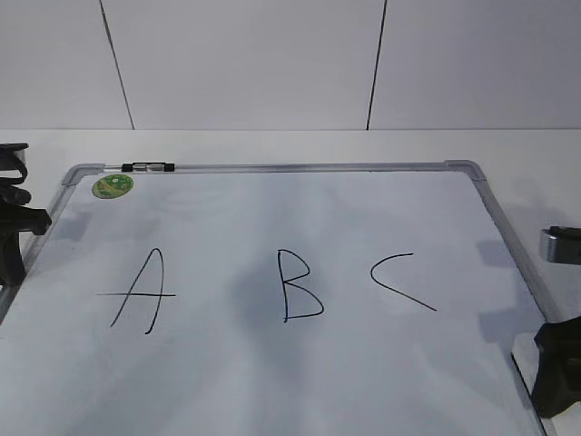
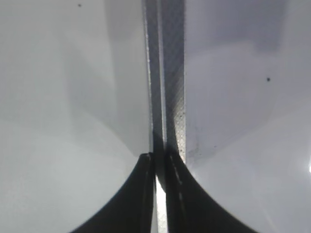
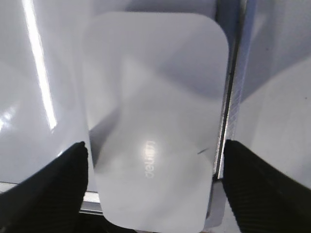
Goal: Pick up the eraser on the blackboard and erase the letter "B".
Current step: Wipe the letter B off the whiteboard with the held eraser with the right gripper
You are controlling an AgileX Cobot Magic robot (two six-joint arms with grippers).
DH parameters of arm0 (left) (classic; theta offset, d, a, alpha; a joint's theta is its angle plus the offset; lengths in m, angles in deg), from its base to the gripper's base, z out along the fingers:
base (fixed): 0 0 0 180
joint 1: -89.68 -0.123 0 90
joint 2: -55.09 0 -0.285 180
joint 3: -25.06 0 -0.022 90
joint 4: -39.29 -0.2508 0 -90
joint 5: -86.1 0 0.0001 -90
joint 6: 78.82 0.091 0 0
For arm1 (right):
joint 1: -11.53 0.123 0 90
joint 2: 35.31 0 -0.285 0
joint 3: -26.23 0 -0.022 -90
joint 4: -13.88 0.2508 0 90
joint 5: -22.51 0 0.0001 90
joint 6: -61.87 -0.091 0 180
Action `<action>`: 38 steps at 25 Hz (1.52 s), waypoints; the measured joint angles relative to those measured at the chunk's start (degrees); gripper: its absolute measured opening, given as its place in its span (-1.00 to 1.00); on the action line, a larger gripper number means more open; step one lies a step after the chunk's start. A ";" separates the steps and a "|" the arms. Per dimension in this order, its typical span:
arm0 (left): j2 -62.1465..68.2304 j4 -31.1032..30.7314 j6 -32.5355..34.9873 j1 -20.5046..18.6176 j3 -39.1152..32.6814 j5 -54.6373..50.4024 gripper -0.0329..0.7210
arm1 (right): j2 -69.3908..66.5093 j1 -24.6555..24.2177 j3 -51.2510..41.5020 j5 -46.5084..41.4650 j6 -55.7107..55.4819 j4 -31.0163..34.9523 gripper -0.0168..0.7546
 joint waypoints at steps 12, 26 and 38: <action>0.00 0.00 0.00 0.00 0.00 0.00 -0.85 | -2.45 1.41 0.09 -0.12 0.33 -0.23 0.77; 0.00 0.00 0.00 0.00 0.00 0.00 -0.85 | -2.53 1.41 0.22 -0.12 0.32 -0.45 0.47; 0.00 0.00 0.00 0.00 0.00 0.00 -0.85 | -2.67 1.41 7.85 -8.23 0.32 -0.45 0.47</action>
